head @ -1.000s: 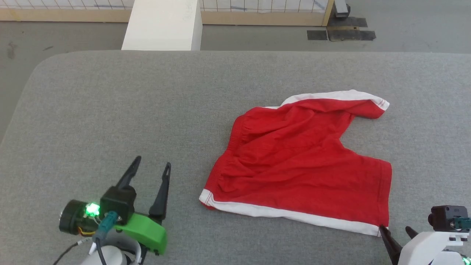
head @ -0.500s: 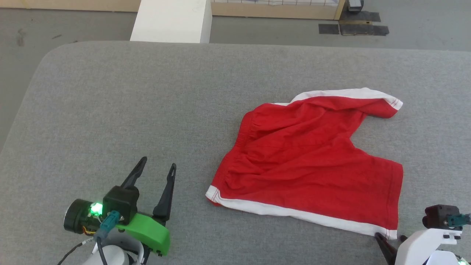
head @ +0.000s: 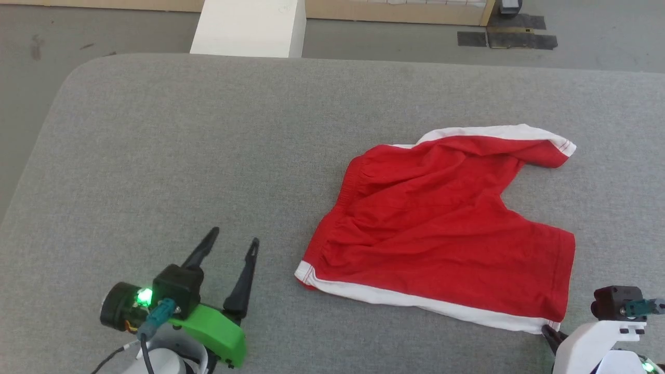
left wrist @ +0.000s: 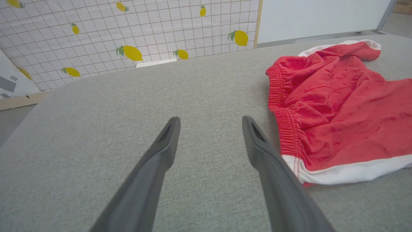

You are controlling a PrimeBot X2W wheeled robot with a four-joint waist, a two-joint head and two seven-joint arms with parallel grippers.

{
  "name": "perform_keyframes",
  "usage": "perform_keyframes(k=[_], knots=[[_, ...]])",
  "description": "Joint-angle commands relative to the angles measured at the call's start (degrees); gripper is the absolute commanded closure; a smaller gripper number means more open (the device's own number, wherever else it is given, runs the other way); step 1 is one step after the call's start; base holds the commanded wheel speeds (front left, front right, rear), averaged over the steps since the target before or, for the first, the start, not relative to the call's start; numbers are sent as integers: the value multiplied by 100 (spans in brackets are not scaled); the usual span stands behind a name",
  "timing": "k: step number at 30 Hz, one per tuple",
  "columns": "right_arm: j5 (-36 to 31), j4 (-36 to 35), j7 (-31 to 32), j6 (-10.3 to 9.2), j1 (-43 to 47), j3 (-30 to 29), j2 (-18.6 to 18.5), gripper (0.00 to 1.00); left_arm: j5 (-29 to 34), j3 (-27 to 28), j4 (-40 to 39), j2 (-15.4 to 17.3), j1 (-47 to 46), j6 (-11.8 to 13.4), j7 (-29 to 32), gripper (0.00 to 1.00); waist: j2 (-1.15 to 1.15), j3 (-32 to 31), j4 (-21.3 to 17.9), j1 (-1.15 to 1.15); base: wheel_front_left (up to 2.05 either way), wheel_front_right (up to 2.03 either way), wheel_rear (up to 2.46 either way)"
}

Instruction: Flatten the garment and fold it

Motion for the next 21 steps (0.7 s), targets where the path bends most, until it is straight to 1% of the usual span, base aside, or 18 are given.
perform_keyframes(k=[1, 3, 5, 6, 8, 12, 13, 15, 17, 21], knots=[[-37, -15, -3, -6, 41, -36, 16, 100, -48, -24, 2, -61, -96, -76, 19, 0, 0, -32, -37, 0, 0, 0, 0], [-56, -70, 19, -6, 68, -127, 7, 100, -123, -88, -11, -85, -105, -206, 78, 0, 0, -55, -82, 0, 0, 0, 0], [-61, -119, 49, -6, 85, -210, -32, 100, -294, -200, -26, -124, -101, -416, 272, 0, 0, -54, -126, 0, 0, 0, 0], [-59, -145, 63, -6, 88, -254, -60, 100, -389, -316, -36, -138, -119, -590, 449, 0, 0, -45, -151, 0, 0, 0, 0], [-48, -171, 85, -6, 80, -275, -99, 100, -398, -508, -56, -124, -195, -791, 704, 0, 0, -16, -194, 0, 0, 0, 0], [-45, -197, 85, -6, 34, -296, -106, 100, -435, -817, -73, -169, -373, -1038, 1252, 0, 0, 72, -252, 0, 0, 0, 0], [-47, -200, 78, -6, 33, -295, -101, 100, -469, -856, -67, -186, -414, -1061, 1386, 0, 0, 91, -257, 0, 0, 0, 0], [-54, -202, 62, -6, 31, -256, -78, 100, -574, -970, 0, -198, -576, -1087, 1919, 0, 0, 148, -273, 0, 0, 0, 0], [-54, -203, 56, -6, 27, -228, -65, 100, -659, -994, 13, -202, -680, -1072, 2221, 0, 0, 176, -279, 0, 0, 0, 0], [-54, -209, 42, -6, 13, -194, -46, 100, -818, -1009, -121, -206, -806, -1077, 2593, 0, 0, 227, -287, 0, 0, 0, 0]])
